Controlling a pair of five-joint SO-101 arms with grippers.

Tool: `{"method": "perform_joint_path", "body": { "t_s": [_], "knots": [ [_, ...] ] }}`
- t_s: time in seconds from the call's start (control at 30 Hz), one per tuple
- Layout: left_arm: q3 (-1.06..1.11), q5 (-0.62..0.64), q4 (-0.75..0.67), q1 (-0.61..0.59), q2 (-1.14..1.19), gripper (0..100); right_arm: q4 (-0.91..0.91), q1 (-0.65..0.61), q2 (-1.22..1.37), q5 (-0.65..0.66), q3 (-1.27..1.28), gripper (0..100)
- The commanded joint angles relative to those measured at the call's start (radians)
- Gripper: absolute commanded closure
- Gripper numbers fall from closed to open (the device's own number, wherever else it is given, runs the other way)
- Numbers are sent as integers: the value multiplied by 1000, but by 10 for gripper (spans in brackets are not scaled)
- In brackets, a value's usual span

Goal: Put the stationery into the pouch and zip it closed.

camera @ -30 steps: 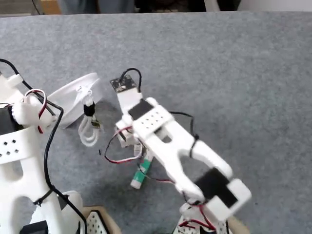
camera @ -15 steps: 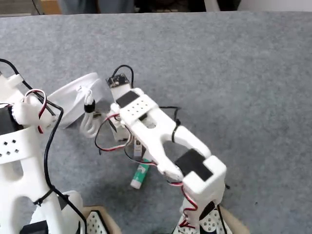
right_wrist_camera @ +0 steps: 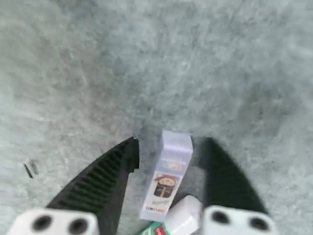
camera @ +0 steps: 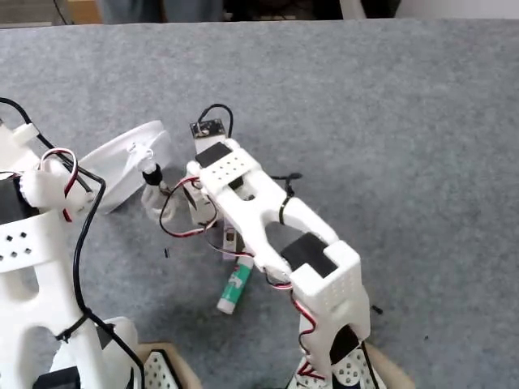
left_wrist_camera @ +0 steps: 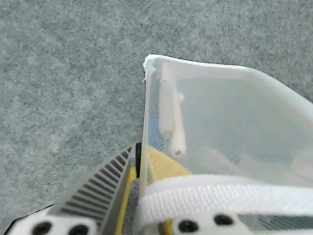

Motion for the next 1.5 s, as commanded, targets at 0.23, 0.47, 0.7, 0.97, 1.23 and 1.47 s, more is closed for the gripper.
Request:
{"method": "perform_joint_path", "body": {
  "t_s": [0.23, 0.47, 0.7, 0.97, 1.23, 1.47],
  "knots": [
    [-12, 8, -2, -13, 17, 972, -9, 11, -8, -12, -41, 976],
    [-12, 8, -2, -13, 17, 972, 11, 72, -35, 40, -70, 986],
    [-16, 6, -2, -2, 9, 972, 215, 175, -249, 115, -255, 986],
    [-35, 6, 2, 231, -212, 973, 284, 273, -611, 130, -430, 986],
    [44, -17, 3, 401, -428, 973, 258, 196, -926, 250, -437, 986],
    [110, -17, 0, 443, -465, 973, 239, -43, -1098, 250, -433, 986]
  ]
}}
